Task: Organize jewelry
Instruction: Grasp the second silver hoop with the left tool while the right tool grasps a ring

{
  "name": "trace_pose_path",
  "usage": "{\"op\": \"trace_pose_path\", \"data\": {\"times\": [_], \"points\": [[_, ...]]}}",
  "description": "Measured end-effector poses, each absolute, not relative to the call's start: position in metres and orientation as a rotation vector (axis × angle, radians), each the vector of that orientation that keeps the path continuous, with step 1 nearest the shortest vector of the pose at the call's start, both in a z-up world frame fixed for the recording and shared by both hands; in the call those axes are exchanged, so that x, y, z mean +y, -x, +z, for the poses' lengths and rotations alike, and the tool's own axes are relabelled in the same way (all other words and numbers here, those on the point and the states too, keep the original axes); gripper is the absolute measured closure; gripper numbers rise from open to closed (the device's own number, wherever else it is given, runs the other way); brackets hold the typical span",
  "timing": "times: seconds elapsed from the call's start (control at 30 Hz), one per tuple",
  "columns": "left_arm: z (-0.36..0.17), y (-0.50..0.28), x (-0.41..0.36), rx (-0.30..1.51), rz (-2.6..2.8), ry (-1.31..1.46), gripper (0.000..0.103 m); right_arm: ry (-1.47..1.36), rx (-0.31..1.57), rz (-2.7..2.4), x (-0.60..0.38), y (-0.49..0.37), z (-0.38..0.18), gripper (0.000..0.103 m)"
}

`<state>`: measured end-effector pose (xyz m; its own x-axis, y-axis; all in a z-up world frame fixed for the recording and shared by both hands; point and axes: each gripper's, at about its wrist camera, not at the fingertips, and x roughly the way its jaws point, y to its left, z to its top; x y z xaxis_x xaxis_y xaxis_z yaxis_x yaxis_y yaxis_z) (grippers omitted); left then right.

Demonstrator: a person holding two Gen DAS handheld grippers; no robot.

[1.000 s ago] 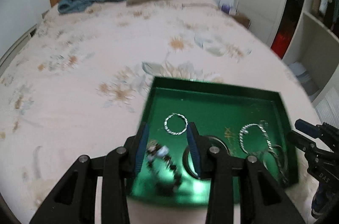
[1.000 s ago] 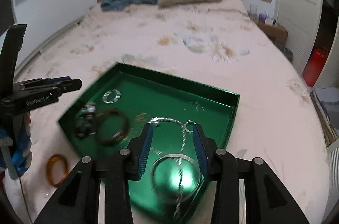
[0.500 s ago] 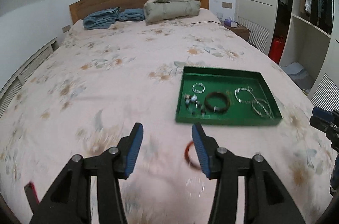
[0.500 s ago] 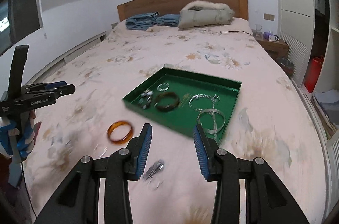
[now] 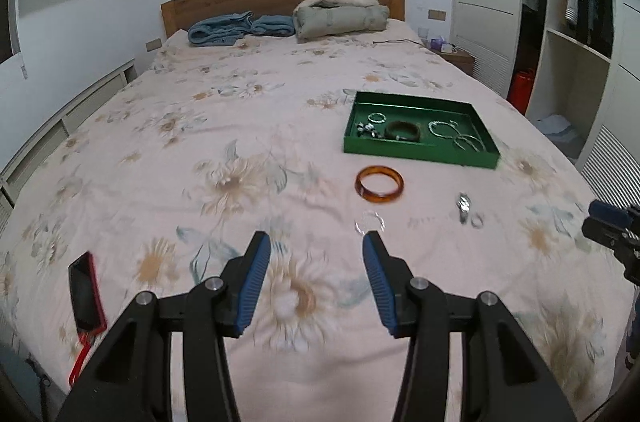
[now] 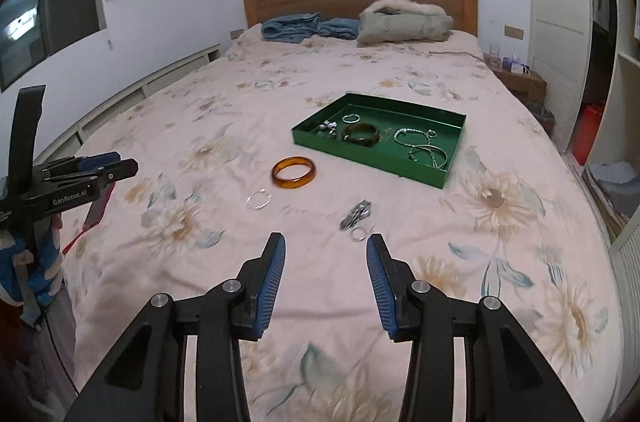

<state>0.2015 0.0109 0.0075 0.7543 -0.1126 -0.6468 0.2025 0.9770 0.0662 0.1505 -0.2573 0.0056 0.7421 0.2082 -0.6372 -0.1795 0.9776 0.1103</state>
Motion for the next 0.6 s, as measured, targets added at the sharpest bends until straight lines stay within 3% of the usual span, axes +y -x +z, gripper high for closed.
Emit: {"op": "trace_pose_path", "data": {"times": [0.6], "points": [[-0.002,-0.136,0.01,0.705,-0.19,-0.112,0.057,0.125,0.666,0.027,-0.214,-0.071,0.007,0.057]]}}
